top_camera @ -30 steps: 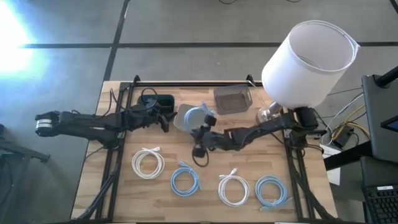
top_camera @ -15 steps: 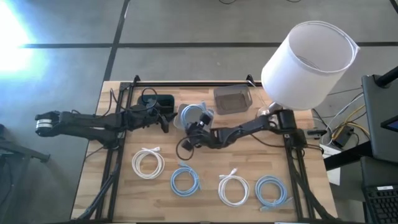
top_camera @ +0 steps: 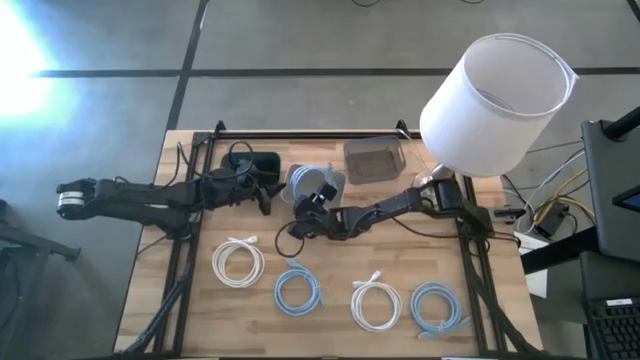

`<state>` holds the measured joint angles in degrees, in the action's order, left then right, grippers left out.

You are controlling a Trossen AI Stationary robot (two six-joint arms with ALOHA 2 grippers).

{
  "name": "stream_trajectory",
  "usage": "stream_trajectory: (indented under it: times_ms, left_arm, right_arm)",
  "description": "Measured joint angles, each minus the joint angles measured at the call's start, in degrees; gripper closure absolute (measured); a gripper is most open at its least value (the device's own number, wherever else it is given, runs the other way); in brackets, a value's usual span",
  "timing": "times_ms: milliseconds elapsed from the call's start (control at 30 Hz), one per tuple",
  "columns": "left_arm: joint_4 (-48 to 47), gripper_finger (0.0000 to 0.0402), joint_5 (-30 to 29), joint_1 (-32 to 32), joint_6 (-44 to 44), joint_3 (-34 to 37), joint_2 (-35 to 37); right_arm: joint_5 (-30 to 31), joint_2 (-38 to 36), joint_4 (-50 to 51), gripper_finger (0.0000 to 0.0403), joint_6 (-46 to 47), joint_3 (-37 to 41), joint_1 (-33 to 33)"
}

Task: Pick & Place USB Port
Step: Put the top blue charger cable into the white bin, then put the left blue charger cable into the white bin

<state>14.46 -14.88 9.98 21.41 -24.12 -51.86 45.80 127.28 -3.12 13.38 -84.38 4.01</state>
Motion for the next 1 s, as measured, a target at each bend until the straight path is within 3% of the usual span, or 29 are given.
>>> stream_trajectory:
  times_ms: [267,533,767,1000]
  left_arm:
    - [0.0,0.02,7.4,0.0,-1.1,0.0,0.0]
    - [0.6,0.02,19.0,-2.8,-1.6,0.0,0.0]
    - [1.1,0.02,18.9,-13.9,-2.8,0.0,-0.6]
    - [1.2,0.02,9.1,-27.3,-4.5,-1.5,-6.2]
  right_arm:
    - [0.9,-2.0,2.0,0.0247,-0.5,0.1,0.6]
    - [0.6,-10.2,17.1,0.0243,2.9,-0.5,4.5]
    - [0.4,-19.2,33.0,0.0254,8.9,0.9,8.5]
    - [-8.7,-26.5,45.3,0.0264,14.2,2.4,11.4]
